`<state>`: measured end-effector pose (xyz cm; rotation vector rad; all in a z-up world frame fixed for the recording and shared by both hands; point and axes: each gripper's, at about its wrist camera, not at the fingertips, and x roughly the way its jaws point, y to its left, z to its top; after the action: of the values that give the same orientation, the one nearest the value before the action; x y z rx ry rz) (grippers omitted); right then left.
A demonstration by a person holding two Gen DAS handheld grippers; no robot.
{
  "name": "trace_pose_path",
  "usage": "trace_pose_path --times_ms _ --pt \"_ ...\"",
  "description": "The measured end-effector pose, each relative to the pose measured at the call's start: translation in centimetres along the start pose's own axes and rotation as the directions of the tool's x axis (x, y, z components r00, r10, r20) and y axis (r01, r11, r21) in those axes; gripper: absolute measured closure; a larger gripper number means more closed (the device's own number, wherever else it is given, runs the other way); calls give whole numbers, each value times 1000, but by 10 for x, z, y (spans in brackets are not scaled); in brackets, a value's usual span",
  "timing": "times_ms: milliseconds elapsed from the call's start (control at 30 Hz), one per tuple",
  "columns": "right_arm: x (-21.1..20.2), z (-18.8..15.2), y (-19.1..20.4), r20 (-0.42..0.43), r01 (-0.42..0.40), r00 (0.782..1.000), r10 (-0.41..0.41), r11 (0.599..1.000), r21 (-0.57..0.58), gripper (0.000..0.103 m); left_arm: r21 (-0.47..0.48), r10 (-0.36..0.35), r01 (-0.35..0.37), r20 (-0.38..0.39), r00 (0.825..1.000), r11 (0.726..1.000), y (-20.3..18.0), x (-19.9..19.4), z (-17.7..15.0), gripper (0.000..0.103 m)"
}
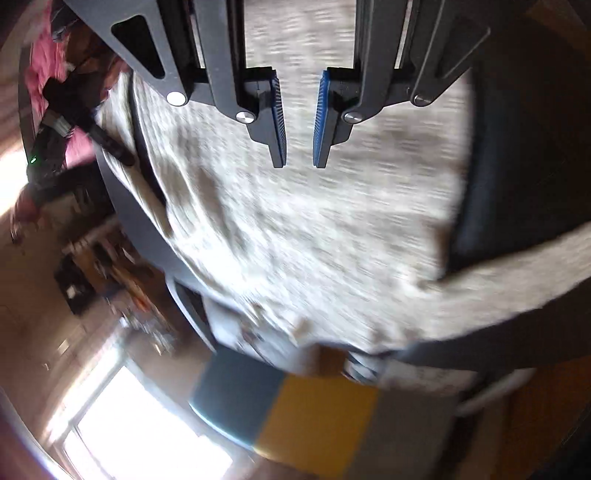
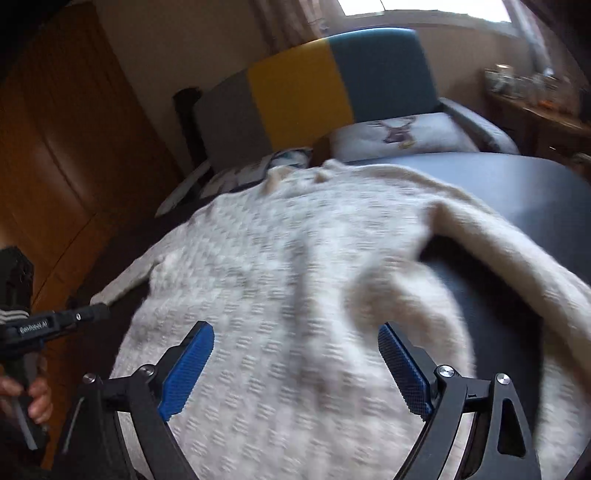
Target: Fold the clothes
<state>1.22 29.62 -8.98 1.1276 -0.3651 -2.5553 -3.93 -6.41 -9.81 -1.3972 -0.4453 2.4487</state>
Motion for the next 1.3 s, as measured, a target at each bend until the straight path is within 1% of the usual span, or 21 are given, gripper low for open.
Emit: trace_pose_path --times_ms 67,100,133,200,267,367,400,467,500,567,600,733,833,867,967,1067,1167,1200,1233,1267,1300 --pt "-44 -8 -45 44 75 996 -80 991 108 11 62 -26 29 -53 998 998 -30 25 -5 89" --pt "-66 -14 -65 74 118 989 -130 983 141 11 91 -34 42 -81 996 995 -45 36 -6 89" --pt "-85 -20 -82 93 169 978 -186 971 169 11 121 -41 54 -109 993 991 -60 47 -8 89" --pt "-113 -32 -116 91 252 956 -279 940 230 11 167 -37 63 -154 987 984 -81 63 -14 89" --pt "-126 -43 -144 61 288 946 -318 912 294 11 198 -37 75 -188 981 977 -95 75 -18 89" --pt "-118 -58 -163 -1 289 952 -305 901 324 12 245 -25 78 -211 977 966 -112 84 -21 89" --pt "-109 -61 -163 -28 300 951 -306 905 302 17 255 -16 73 -217 976 964 -112 90 -17 89" --pt "-88 -68 -159 -99 322 947 -306 914 246 61 260 -4 70 -244 970 963 -110 103 -14 89" --pt "-79 -71 -157 -129 334 942 -311 913 234 94 254 6 61 -257 966 965 -106 107 -14 89" --pt "-77 -73 -153 -115 327 944 -308 920 218 94 242 17 53 -277 961 969 -99 114 -15 89" --pt "-75 -70 -152 -125 316 947 -295 923 218 95 243 11 60 -279 960 968 -98 114 -15 89" --pt "-101 -37 -146 -71 258 966 -249 942 215 95 250 -9 83 -284 959 965 -93 113 -16 89" --pt "-127 -4 -162 -51 293 956 -288 935 201 95 252 -15 93 -296 955 963 -91 113 -15 89" --pt "-133 7 -171 -54 320 947 -316 927 194 95 253 -16 96 -302 953 963 -91 113 -14 89" --pt "-133 35 -215 -98 479 878 -469 859 182 95 268 -1 93 -324 946 959 -93 112 -10 89" --pt "-133 57 -250 -64 564 823 -564 798 213 94 287 8 89 -321 947 954 -99 110 -1 89" --pt "-131 68 -253 -26 574 811 -585 785 232 93 306 8 89 -301 954 948 -105 107 16 89" --pt "-130 70 -253 -15 574 809 -587 785 233 92 316 1 96 -295 956 944 -110 106 23 89" --pt "-132 67 -249 -7 559 820 -572 798 226 90 330 3 96 -286 958 939 -116 109 31 89" --pt "-133 61 -247 -5 530 839 -543 816 231 82 344 4 96 -278 960 934 -122 111 39 89" --pt "-136 57 -246 -2 507 853 -521 828 238 65 358 6 95 -271 962 929 -127 114 47 88"
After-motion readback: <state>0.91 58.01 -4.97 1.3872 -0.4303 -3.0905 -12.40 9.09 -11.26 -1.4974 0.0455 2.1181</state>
